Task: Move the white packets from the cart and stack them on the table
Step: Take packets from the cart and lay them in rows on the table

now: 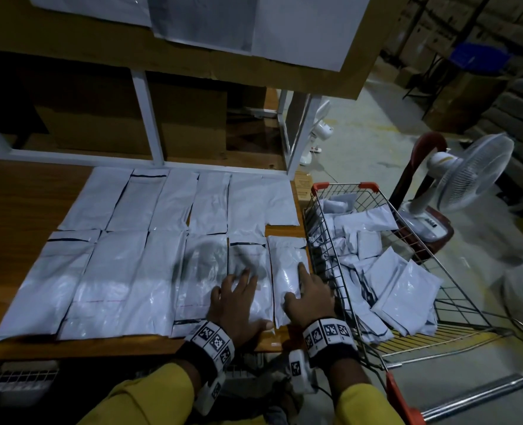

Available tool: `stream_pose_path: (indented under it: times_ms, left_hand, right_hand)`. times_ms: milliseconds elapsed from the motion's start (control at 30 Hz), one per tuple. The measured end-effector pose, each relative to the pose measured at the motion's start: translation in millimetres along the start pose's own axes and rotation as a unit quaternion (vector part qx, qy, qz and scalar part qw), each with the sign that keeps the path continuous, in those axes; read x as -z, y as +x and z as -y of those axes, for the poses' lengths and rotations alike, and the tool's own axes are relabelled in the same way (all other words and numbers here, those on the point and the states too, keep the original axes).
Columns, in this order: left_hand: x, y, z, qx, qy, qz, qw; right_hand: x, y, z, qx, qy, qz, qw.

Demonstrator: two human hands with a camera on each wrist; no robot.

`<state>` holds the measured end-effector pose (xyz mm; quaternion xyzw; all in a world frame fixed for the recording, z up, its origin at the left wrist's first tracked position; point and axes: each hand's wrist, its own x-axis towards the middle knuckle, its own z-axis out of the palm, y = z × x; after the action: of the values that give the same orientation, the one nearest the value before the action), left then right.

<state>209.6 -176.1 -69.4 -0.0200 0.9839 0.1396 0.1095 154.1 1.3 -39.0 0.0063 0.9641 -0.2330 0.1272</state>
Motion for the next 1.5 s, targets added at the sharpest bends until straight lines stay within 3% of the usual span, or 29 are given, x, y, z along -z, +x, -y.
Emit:
stream_pose_path:
  times_ms: [267, 467, 600, 700, 900, 1033, 1133, 1300, 1500]
  left_hand:
    - [10, 3, 1, -0.01, 0.005, -0.02, 1.0]
    - [39, 15, -12, 0.003, -0.034, -0.109, 0.993]
    - [66, 38, -40, -0.038, -0.058, -0.166, 0.984]
    - [77, 62, -77, -0.103, -0.064, -0.168, 0.978]
    - [67, 115, -168, -0.21, -0.076, -0.137, 0.965]
    - [45, 147, -225, -0.247, -0.047, -0.086, 0.964]
    - [26, 174, -264, -0.241, -0.002, -0.03, 0.97]
    - [-9, 212, -313, -0.22, 0.099, 0.009, 0.97]
    - [-61, 247, -330, -0.221, 0.176, 0.108, 0.953]
  right_hand:
    - [1, 3, -2, 0.02, 0.038, 0.012, 0.999]
    - [15, 13, -12, 0.006, 0.077, -0.045, 0.996]
    - [31, 25, -35, -0.026, 0.092, -0.078, 0.992]
    - [45, 35, -61, -0.062, 0.093, -0.096, 0.989]
    - [81, 57, -139, -0.162, 0.099, -0.103, 0.976]
    - [99, 76, -198, -0.236, 0.092, -0.108, 0.961]
    - [108, 91, -236, -0.286, 0.076, -0.092, 0.951]
    - [102, 121, -284, -0.333, 0.063, -0.057, 0.939]
    - [90, 147, -308, -0.318, 0.015, -0.022, 0.948]
